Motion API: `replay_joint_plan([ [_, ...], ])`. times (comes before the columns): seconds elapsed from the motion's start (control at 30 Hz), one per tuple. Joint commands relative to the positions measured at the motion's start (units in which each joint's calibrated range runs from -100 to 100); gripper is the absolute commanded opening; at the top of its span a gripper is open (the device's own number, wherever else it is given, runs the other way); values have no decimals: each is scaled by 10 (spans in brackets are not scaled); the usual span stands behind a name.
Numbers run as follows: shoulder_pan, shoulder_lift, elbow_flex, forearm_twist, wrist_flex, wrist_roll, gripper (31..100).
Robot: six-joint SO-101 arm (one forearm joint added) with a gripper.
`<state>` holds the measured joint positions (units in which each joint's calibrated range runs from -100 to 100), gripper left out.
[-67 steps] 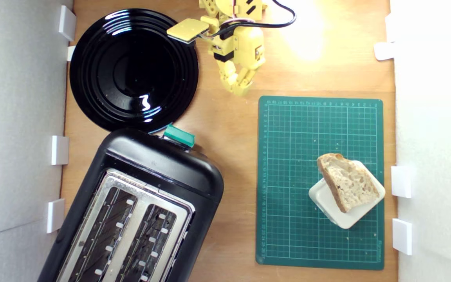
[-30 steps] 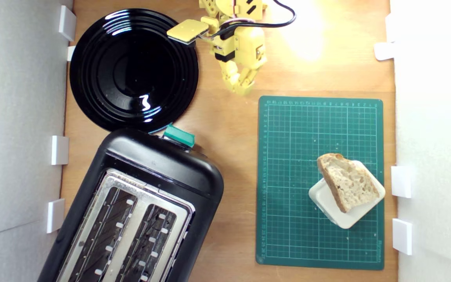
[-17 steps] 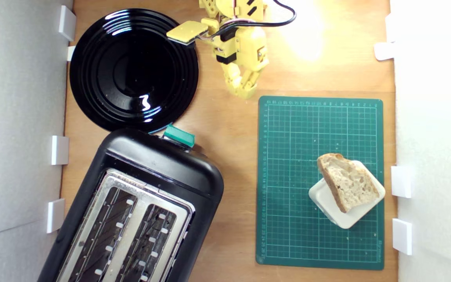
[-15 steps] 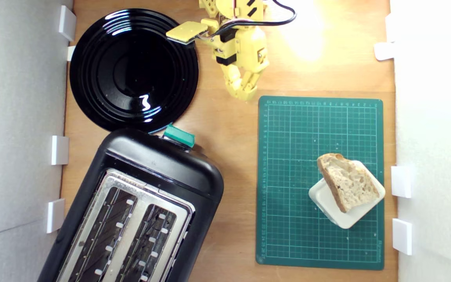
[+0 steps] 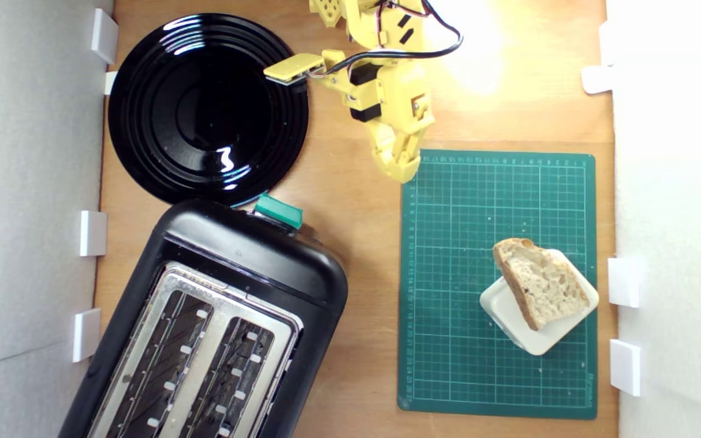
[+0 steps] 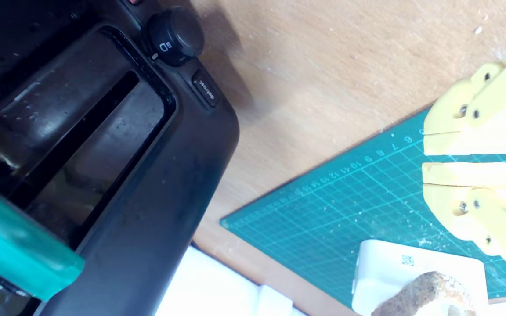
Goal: Pick bread and place in toaster
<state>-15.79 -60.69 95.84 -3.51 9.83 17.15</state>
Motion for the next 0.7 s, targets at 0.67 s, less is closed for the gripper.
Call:
replay_joint_plan([
  [0.67,-95,337,-123,12,-323,-99,475],
])
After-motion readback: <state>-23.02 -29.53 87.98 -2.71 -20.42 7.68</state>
